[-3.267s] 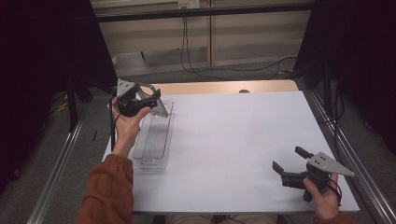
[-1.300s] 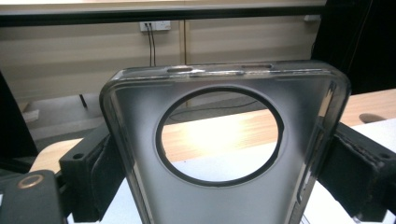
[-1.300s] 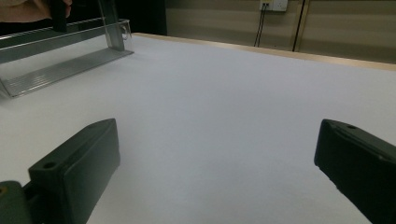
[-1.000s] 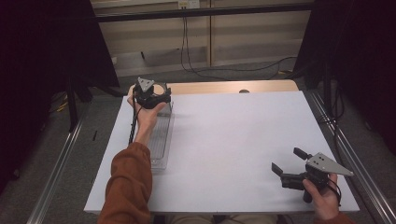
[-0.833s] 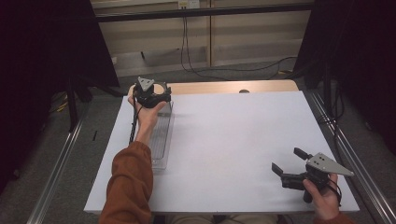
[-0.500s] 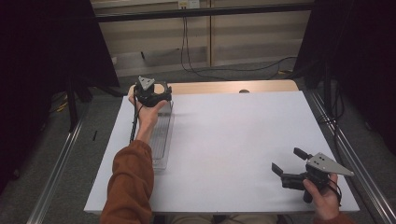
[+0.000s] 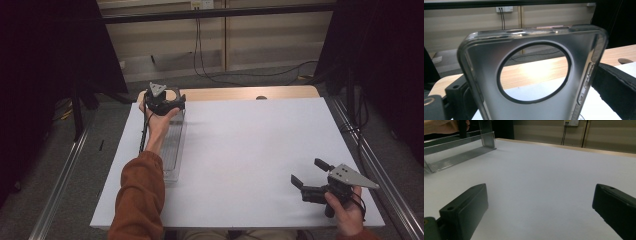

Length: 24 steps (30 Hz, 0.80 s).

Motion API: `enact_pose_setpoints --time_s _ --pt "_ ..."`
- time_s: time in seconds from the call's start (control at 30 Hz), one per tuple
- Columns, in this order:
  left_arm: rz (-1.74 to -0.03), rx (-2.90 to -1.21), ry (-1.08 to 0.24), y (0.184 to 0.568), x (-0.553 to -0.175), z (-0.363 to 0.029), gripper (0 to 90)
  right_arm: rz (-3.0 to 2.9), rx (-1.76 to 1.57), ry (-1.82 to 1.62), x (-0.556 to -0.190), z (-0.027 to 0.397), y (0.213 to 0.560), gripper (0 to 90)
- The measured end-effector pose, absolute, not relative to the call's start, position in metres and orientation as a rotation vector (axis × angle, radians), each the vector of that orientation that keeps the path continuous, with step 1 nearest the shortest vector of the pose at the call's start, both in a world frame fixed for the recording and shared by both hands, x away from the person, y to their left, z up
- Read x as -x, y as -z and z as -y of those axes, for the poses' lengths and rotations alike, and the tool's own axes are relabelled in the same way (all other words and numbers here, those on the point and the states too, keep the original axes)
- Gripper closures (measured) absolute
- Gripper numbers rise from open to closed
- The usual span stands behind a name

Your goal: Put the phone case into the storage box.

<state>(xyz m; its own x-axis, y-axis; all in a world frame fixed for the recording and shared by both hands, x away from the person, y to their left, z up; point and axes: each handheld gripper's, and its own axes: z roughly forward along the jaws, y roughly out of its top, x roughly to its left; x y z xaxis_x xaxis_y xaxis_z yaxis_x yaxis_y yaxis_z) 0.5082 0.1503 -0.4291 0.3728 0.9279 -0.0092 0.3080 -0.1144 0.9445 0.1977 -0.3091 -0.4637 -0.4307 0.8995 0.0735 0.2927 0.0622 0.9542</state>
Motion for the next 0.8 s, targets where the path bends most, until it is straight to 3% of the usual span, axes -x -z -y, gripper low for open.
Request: enact_pose_setpoints --time_s 0.8 --pt "-1.076 -1.609 -0.699 0.423 -0.491 -0.171 2.4 -1.782 -1.190 -1.380 -0.199 0.310 0.464 0.0"
